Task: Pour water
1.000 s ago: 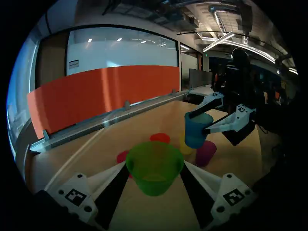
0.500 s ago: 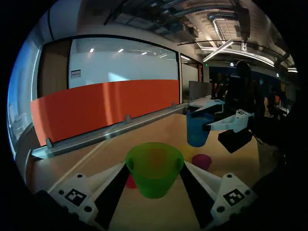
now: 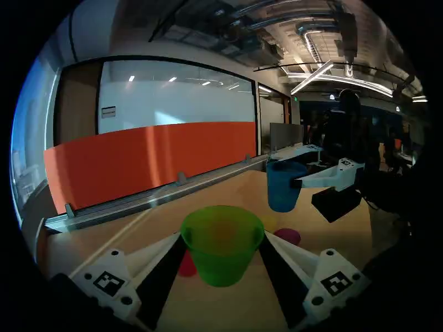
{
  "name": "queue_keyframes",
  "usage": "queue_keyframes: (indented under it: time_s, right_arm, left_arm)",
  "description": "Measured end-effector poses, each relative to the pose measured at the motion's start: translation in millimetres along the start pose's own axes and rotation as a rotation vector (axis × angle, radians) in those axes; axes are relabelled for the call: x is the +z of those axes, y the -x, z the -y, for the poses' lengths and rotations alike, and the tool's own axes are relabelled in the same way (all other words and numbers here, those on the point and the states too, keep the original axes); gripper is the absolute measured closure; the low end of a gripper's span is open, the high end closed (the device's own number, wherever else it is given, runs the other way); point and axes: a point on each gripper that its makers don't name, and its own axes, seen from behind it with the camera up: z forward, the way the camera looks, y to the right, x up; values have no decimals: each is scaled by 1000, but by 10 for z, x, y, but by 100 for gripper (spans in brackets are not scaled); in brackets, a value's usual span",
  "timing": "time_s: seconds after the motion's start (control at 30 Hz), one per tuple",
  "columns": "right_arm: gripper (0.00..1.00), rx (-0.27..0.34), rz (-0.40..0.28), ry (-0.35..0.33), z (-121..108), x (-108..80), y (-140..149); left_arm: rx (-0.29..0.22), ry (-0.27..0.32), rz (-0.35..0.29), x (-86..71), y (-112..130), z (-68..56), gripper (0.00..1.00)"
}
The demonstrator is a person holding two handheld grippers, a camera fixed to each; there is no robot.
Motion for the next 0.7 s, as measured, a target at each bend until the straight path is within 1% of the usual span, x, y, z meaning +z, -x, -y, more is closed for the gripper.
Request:
queue_keyframes:
  time_s: [0.1,0.37,0.7]
  right_arm:
    - [7,-8,-5,0,4,-8,-26]
    - [7,-20,-19,-3,-9,-22,-94]
    - [7,-71,-26,-7,3,-25,-178]
  left_arm:
    - [-2,10,-4,0,-17,-37,13]
    - [-26,39,-26,27,-71,-135,13]
    - [-24,73,-28,68,-67,-264,13]
